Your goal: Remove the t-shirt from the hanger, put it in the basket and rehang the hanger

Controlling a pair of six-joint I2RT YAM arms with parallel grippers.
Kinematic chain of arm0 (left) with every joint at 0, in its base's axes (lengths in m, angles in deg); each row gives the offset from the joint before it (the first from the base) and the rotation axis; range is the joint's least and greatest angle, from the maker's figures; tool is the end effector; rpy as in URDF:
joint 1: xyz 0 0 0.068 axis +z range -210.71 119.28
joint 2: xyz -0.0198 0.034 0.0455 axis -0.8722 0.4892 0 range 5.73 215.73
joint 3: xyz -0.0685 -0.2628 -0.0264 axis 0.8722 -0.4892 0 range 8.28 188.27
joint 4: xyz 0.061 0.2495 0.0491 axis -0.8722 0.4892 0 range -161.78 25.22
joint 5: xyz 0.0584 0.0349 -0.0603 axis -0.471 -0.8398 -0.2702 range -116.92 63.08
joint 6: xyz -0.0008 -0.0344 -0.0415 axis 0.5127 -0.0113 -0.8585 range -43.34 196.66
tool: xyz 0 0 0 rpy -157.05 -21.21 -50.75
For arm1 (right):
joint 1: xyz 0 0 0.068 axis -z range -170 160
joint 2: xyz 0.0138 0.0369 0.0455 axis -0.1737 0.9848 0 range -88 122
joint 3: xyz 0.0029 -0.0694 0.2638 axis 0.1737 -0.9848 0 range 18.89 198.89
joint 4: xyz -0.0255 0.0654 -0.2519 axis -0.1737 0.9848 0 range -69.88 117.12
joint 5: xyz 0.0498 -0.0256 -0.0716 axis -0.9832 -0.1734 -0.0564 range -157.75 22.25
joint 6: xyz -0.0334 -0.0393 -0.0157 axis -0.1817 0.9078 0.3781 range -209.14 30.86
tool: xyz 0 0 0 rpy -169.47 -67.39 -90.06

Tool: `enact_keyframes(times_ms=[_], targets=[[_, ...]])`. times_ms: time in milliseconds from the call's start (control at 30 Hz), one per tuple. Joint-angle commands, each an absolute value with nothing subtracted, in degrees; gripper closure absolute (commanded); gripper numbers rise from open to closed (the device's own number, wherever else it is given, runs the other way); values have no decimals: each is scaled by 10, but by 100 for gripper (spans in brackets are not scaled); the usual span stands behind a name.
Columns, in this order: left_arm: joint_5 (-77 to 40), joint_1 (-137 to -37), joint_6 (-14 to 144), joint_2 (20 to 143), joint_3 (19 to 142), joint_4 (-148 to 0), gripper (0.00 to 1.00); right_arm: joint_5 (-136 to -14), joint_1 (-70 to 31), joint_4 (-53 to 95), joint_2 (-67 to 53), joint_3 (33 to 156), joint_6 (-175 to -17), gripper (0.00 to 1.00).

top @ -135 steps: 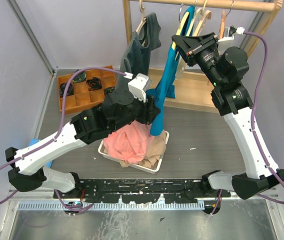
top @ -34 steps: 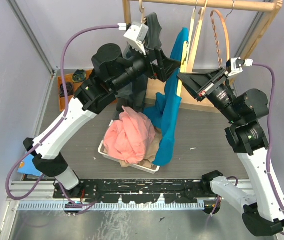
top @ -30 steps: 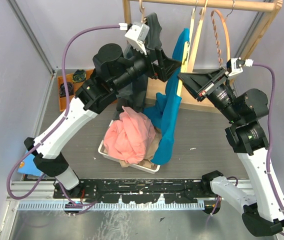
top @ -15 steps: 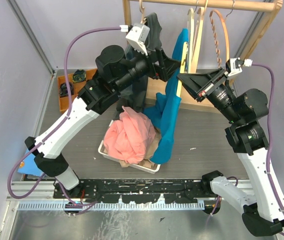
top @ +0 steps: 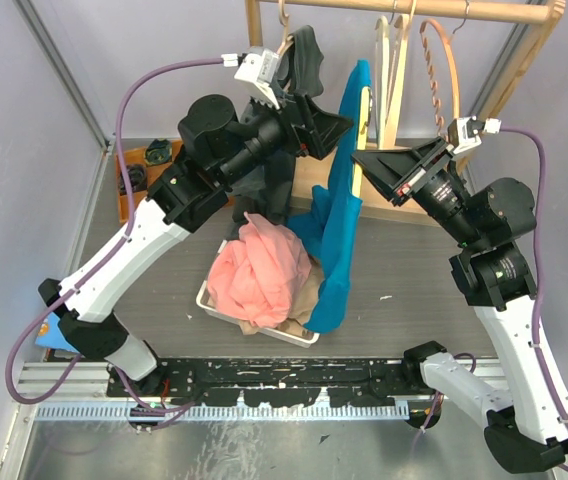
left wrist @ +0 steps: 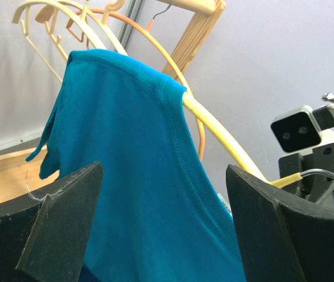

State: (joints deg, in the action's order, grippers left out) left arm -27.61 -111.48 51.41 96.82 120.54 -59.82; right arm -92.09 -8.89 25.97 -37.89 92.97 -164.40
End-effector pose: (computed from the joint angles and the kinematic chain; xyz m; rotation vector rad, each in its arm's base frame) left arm 0.2154 -0.2630 0.5396 0.3210 1.4660 -1.0790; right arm 0.1385 0.0629 0.5035 0.2982 1.4510 1.6424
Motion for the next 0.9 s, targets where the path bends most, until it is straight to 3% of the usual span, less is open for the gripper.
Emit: enact_keyframes(times_ms=[0,867], targets=[[-256,-1113,493,957,1209,-632,8,-930,-90,212,-389,955,-1649,99],[-287,-1114,470,995,1229,-575,12,-940,-90,207,-384,966,-1646,99]])
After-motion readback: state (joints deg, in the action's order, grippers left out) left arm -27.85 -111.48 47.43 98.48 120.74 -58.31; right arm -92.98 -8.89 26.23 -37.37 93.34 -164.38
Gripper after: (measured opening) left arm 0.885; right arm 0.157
